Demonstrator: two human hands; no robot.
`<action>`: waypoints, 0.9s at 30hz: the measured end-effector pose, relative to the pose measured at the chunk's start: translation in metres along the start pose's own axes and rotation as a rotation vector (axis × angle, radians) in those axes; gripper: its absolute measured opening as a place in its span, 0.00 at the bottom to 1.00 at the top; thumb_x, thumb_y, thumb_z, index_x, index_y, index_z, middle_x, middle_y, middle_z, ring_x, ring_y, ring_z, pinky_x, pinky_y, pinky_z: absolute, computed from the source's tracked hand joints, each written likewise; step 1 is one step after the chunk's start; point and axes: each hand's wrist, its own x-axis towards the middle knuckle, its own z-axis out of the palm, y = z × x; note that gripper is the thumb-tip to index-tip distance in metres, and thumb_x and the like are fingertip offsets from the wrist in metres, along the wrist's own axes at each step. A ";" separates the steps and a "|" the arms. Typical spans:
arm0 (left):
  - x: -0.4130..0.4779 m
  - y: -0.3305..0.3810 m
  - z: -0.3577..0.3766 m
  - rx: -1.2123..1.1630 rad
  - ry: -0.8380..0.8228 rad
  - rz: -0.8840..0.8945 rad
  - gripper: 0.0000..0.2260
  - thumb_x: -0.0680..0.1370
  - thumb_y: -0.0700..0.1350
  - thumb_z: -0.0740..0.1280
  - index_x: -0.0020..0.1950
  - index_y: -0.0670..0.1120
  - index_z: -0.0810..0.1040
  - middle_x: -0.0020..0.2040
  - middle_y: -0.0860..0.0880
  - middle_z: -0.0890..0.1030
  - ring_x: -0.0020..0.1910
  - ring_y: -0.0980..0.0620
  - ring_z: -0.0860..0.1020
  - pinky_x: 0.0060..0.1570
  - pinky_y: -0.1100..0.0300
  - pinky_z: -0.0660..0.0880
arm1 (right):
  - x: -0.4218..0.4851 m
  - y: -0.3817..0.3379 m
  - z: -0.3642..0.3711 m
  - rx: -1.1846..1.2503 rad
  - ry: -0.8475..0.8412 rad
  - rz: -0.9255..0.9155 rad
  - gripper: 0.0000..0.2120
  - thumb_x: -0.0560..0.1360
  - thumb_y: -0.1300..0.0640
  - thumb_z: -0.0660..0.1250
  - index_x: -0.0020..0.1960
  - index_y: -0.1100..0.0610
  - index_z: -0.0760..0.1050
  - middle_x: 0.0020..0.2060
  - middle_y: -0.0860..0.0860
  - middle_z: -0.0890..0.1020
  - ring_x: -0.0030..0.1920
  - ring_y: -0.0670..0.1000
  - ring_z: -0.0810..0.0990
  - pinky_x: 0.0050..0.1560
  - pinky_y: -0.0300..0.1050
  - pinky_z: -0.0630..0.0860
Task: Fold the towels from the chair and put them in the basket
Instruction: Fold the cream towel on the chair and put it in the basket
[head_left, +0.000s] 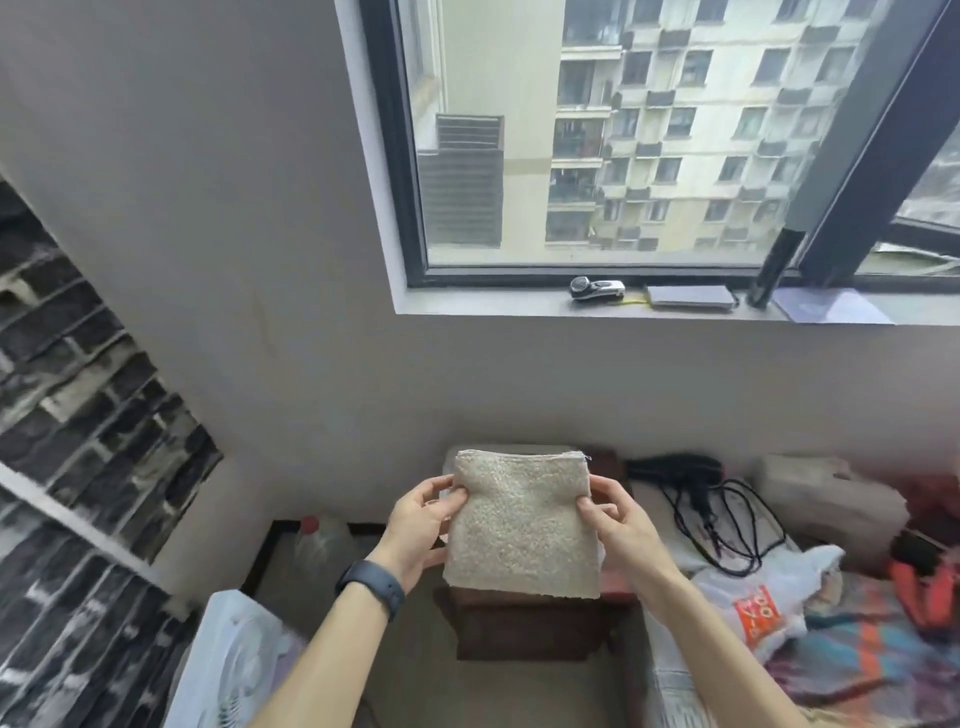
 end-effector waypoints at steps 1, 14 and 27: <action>0.016 0.000 0.000 0.013 0.005 -0.016 0.10 0.79 0.47 0.69 0.60 0.50 0.79 0.57 0.47 0.83 0.48 0.49 0.82 0.43 0.52 0.81 | 0.018 0.005 0.000 -0.015 0.001 0.018 0.10 0.80 0.54 0.66 0.60 0.43 0.78 0.47 0.58 0.84 0.50 0.54 0.85 0.54 0.53 0.81; 0.192 -0.078 -0.029 0.145 0.042 -0.528 0.10 0.80 0.48 0.66 0.61 0.48 0.77 0.49 0.47 0.83 0.39 0.50 0.79 0.37 0.57 0.77 | 0.187 0.099 0.046 -0.292 -0.111 0.527 0.11 0.82 0.52 0.60 0.63 0.47 0.73 0.57 0.49 0.80 0.54 0.51 0.81 0.41 0.47 0.81; 0.325 -0.095 -0.031 0.498 0.081 -0.504 0.18 0.73 0.56 0.70 0.61 0.52 0.80 0.60 0.50 0.81 0.59 0.46 0.78 0.60 0.48 0.77 | 0.299 0.163 0.068 -0.307 -0.053 0.654 0.15 0.82 0.49 0.59 0.68 0.47 0.69 0.61 0.50 0.79 0.58 0.54 0.80 0.59 0.61 0.79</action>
